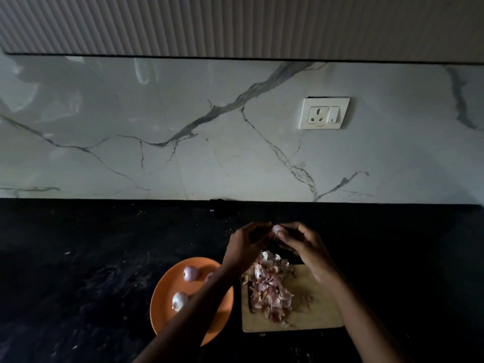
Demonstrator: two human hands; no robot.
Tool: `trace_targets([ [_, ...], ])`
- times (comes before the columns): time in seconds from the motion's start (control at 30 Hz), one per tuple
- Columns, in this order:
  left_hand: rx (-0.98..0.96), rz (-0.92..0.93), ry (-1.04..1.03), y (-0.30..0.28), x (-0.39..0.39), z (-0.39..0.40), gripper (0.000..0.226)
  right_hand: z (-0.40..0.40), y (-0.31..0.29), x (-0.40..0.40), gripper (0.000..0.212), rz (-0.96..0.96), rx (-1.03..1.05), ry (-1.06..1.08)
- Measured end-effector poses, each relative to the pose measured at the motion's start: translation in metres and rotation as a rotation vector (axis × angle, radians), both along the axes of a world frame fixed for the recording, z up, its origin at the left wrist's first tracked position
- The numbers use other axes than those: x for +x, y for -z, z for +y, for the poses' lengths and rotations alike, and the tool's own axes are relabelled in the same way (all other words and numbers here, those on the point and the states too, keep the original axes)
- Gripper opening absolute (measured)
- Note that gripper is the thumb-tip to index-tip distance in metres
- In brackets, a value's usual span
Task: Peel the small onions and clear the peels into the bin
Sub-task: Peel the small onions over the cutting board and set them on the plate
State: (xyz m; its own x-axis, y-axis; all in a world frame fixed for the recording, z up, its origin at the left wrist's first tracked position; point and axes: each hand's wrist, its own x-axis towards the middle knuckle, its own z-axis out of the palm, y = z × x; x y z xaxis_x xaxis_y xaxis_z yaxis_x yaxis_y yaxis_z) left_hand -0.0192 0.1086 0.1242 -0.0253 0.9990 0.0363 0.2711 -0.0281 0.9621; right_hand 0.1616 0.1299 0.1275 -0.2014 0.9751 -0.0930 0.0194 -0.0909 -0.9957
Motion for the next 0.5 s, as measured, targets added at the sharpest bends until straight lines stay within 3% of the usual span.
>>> trace_targets([
  [0.2, -0.014, -0.089, -0.047, -0.0012, 0.0018, -0.0014, 0.030, -0.0006, -0.0002, -0.0055, 0.038, 0.022, 0.004, -0.013],
  [0.5, 0.022, 0.055, -0.077, -0.0007, -0.0012, -0.0015, 0.023, 0.0011, 0.0029, -0.0101, 0.025, -0.073, 0.029, 0.001],
])
